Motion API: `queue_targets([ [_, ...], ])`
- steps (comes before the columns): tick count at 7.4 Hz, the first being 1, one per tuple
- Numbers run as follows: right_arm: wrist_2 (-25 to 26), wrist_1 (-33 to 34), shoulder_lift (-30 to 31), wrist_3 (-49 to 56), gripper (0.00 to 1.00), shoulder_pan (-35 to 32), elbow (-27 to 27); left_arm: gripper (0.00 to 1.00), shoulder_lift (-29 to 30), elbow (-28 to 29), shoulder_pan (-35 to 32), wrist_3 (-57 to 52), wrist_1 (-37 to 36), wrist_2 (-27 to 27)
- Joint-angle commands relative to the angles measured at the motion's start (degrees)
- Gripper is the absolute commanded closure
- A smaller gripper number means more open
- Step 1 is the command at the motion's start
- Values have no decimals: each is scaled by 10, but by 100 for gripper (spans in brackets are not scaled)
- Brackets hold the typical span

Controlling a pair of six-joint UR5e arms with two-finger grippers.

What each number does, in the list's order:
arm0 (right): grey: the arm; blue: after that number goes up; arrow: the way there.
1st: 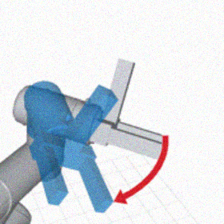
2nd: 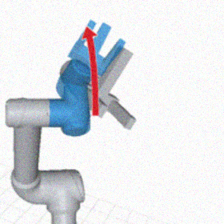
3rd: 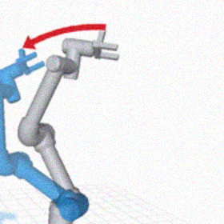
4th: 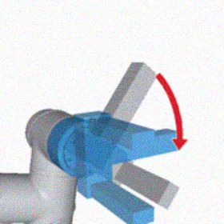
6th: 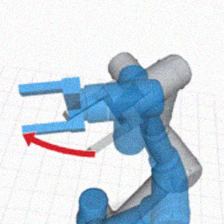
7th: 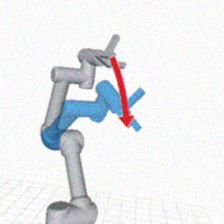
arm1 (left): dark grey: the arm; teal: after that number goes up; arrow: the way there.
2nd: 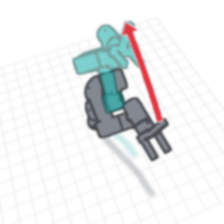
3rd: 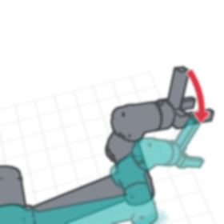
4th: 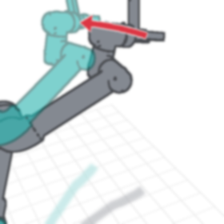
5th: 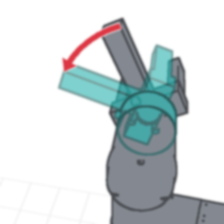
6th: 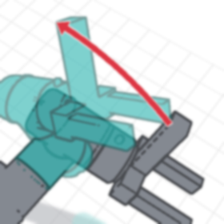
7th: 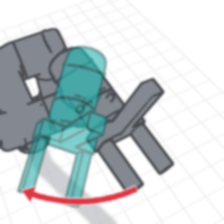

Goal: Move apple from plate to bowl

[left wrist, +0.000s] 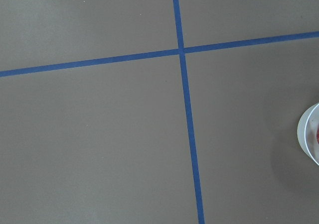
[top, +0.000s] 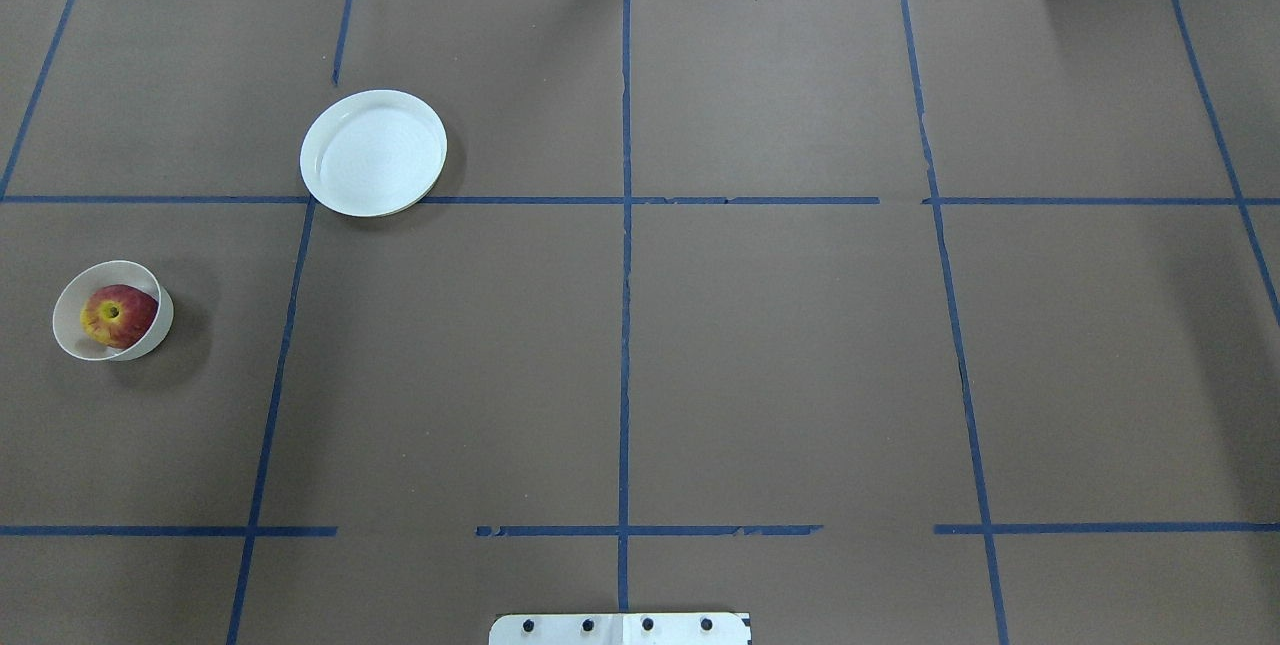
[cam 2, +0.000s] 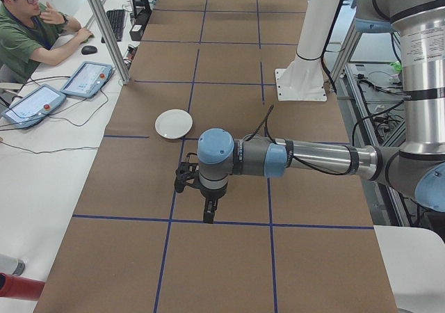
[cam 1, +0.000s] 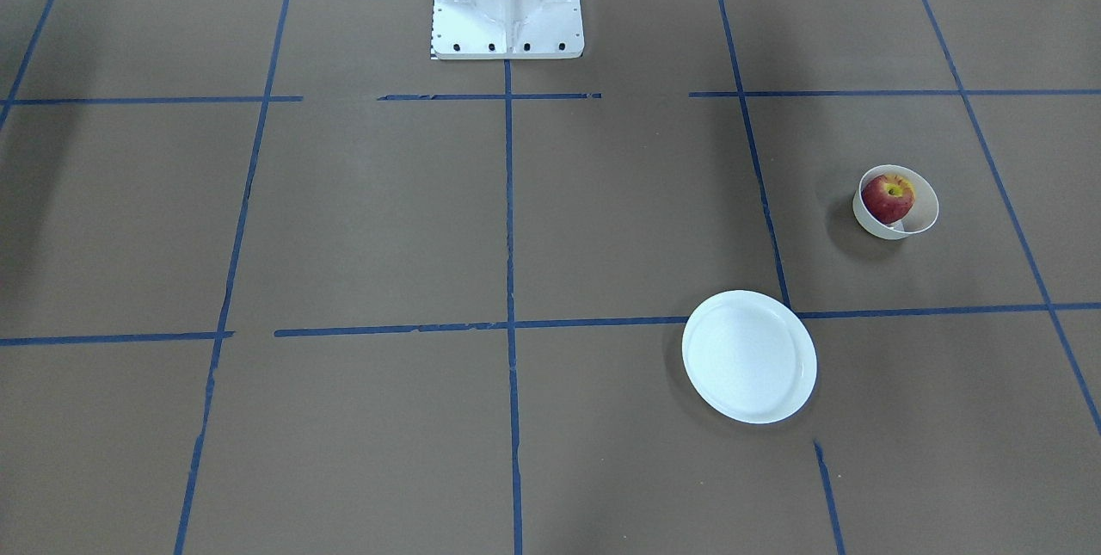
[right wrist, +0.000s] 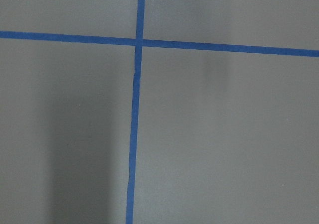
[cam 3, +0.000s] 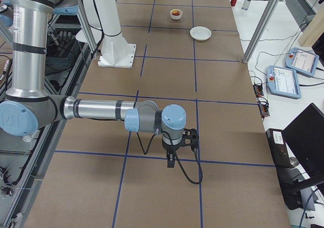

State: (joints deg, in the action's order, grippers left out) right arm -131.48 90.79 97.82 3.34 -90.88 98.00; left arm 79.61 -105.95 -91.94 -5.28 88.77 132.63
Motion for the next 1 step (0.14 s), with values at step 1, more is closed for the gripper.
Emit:
queue_targets([
  [1,0,0,0,0,0,0,0,0,5,2,0,0,0,0],
])
